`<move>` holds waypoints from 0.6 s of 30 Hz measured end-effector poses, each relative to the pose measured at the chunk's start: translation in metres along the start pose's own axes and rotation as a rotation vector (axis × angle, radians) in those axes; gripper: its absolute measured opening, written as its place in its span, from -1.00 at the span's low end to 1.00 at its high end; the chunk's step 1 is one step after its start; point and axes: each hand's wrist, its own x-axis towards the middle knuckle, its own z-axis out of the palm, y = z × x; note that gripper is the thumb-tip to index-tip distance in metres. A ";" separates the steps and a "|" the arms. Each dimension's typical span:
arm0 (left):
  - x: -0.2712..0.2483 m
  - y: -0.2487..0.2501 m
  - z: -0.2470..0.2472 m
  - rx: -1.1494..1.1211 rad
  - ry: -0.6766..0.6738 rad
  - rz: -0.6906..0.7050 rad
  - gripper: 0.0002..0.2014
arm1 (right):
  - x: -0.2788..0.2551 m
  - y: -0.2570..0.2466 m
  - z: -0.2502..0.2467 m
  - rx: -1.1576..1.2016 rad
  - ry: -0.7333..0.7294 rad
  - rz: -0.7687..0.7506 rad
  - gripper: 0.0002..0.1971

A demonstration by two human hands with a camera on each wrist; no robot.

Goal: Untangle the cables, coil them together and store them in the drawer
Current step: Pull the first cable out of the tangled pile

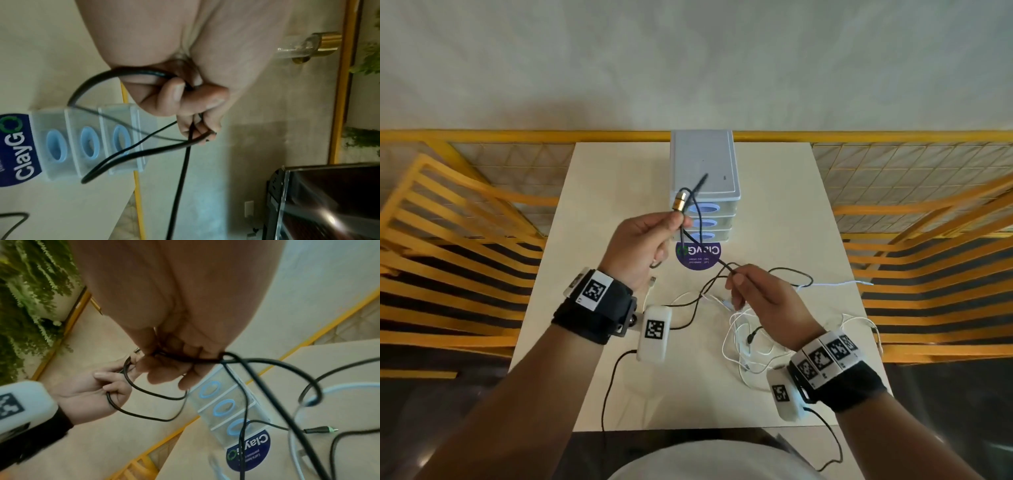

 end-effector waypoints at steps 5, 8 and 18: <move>0.009 0.018 -0.023 -0.074 0.143 0.094 -0.79 | -0.005 0.013 0.002 -0.217 0.139 -0.115 -0.86; 0.013 0.035 -0.038 -0.143 0.160 0.153 -0.71 | -0.008 0.040 -0.001 -0.238 0.047 0.009 -0.87; 0.022 0.030 -0.054 -0.077 0.302 0.153 -0.74 | -0.003 0.009 -0.009 0.248 0.101 0.047 -0.68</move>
